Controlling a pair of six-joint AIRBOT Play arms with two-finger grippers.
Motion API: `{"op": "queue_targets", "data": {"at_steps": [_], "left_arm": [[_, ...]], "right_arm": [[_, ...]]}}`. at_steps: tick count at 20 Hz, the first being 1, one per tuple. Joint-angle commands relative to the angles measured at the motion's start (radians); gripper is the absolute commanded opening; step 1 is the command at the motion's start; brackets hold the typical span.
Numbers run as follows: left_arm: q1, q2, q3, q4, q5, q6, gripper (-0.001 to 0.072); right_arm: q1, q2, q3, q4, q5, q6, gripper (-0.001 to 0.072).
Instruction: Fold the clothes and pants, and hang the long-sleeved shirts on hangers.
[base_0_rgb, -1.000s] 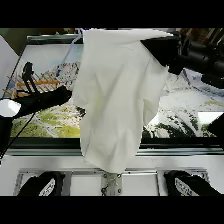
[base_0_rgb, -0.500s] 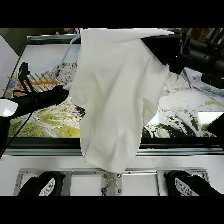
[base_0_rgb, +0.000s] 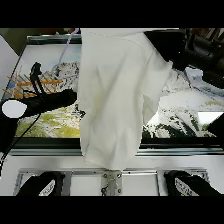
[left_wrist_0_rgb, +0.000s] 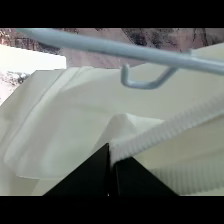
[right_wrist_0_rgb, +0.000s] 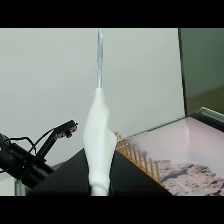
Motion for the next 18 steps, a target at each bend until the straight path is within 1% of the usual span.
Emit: {"op": "queue_targets", "data": {"at_steps": [1, 6, 10, 12, 15, 18], "left_arm": [[0.025, 0.001, 0.000, -0.003, 0.003, 0.000, 0.0016], [0.107, 0.000, 0.000, -0.003, -0.002, 0.000, 0.0016], [0.110, 0.001, 0.000, -0.003, -0.003, 0.000, 0.0016], [0.110, 0.001, 0.000, -0.005, -0.007, 0.000, 0.0016], [0.104, 0.000, 0.000, -0.052, -0.009, 0.012, 0.0016], [0.072, 0.001, 0.000, -0.053, -0.003, 0.020, 0.0016]], "right_arm": [[0.000, 0.000, 0.001, 0.143, 0.002, -0.016, 0.0025], [0.000, 0.000, 0.001, 0.119, 0.019, 0.010, 0.0025], [0.000, 0.000, 0.001, -0.007, 0.020, 0.076, 0.0026], [0.000, 0.000, 0.001, -0.007, 0.013, 0.074, 0.0026], [0.000, -0.001, 0.001, -0.004, 0.008, 0.072, 0.0025], [0.000, -0.001, 0.001, 0.044, 0.008, 0.056, 0.0025]]}}
